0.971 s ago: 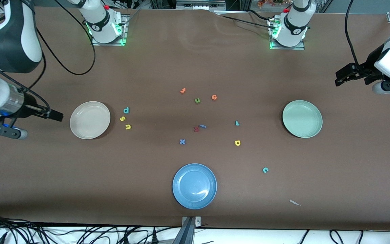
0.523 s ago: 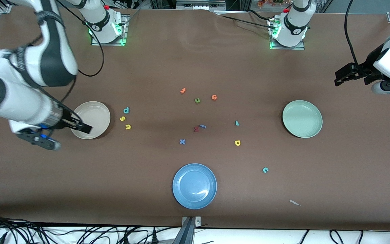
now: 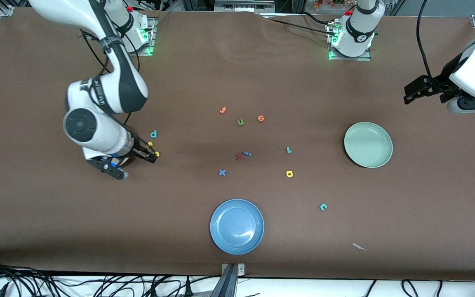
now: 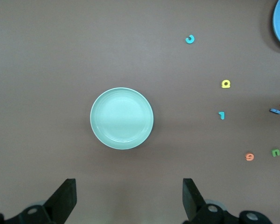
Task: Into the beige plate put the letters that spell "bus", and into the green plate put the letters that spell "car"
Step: 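Reach the right gripper down toward the teal p beside the cream plate, then grasp the teal p with the right gripper while the left gripper reaches the teal l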
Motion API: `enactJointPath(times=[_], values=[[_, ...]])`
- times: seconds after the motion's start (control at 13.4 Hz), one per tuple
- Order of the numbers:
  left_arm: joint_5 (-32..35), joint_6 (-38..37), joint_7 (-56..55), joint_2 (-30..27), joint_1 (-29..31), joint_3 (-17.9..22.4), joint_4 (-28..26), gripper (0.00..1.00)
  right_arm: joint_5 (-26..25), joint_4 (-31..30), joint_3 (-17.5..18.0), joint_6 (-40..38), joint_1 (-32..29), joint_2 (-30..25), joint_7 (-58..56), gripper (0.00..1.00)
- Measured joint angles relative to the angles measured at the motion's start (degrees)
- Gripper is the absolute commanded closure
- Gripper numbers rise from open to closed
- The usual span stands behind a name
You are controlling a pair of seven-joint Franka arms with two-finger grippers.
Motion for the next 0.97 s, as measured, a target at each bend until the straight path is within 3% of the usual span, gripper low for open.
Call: enactJointPath(times=[0.22, 0.52, 0.97], values=[[-0.09, 6.19, -0.01, 0.79, -1.78, -1.2, -1.78, 0.0, 0.0, -5.12, 0.33, 1.96, 0.0, -0.12, -0.01, 0.03], [-0.14, 12.99, -0.07, 6.85, -4.25, -1.38, -4.23, 0.0, 0.0, -11.18, 0.38, 3.67, -0.02, -0.51, -0.06, 0.04], [-0.2, 23.68, -0.01, 15.12, -7.4, -1.74, -7.46, 0.0, 0.0, -23.44, 1.41, 17.5, 0.0, -2.56, -0.9, 0.05]])
